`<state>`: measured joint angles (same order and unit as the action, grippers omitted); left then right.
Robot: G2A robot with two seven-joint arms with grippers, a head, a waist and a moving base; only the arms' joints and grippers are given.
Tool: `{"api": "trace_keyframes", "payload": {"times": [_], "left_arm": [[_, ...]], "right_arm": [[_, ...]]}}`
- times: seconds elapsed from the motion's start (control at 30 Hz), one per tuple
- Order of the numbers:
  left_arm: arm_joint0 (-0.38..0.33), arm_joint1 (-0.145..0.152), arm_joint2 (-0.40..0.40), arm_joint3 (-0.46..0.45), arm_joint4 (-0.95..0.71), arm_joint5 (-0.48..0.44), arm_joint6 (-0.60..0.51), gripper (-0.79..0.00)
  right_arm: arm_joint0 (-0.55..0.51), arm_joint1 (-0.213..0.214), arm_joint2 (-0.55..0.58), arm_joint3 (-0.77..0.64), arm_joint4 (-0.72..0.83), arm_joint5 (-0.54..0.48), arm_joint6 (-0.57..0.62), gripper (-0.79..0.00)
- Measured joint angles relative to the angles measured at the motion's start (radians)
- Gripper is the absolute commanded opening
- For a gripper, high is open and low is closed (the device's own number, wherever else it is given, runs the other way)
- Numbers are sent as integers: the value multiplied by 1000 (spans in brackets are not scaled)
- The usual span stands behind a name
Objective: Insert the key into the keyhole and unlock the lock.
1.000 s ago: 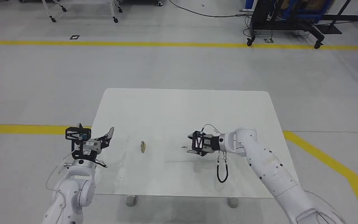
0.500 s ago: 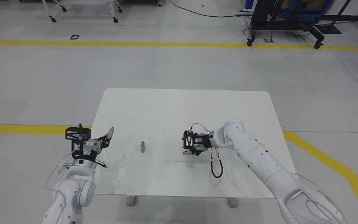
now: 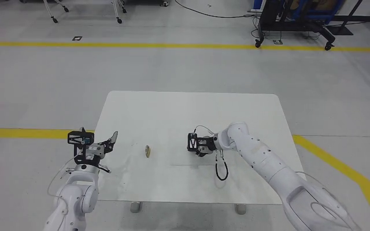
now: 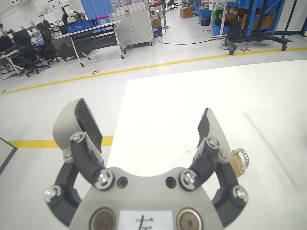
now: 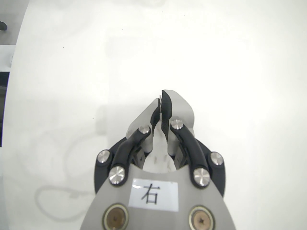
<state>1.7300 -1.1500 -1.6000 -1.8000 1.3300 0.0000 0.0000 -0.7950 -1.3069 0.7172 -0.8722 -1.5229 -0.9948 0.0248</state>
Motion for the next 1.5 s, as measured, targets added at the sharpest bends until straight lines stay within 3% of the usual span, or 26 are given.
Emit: {"api": "trace_keyframes", "payload": {"times": [0.23, 0.5, 0.97, 1.03, 1.13, 1.27, 1.37, 1.5], "left_arm": [[0, 0, 0, 0, 0, 0, 0, 0], [0, 0, 0, 0, 0, 0, 0, 0], [-1, 0, 2, -2, -1, -2, -1, 0], [-20, 0, 26, -16, 1, -39, -18, 0], [-106, 1, 113, -24, 60, -175, -103, 0], [-294, -16, 294, 53, 99, -331, -245, 0], [-437, -39, 429, 133, 98, -369, -333, 0], [-574, -72, 571, 244, 121, -349, -382, 0]], "right_arm": [[7, 1, 4, 27, 3, 6, -57, -785], [-40, 29, 57, 17, 9, 53, -183, -785], [-41, 30, 58, 16, 9, 53, -183, -785], [-41, 29, 58, 16, 9, 53, -184, -785], [-41, 30, 58, 16, 9, 53, -184, -785], [-41, 29, 58, 16, 9, 53, -184, -785], [-41, 30, 58, 16, 9, 53, -184, -785], [-41, 30, 58, 16, 9, 53, -184, -785]]}}
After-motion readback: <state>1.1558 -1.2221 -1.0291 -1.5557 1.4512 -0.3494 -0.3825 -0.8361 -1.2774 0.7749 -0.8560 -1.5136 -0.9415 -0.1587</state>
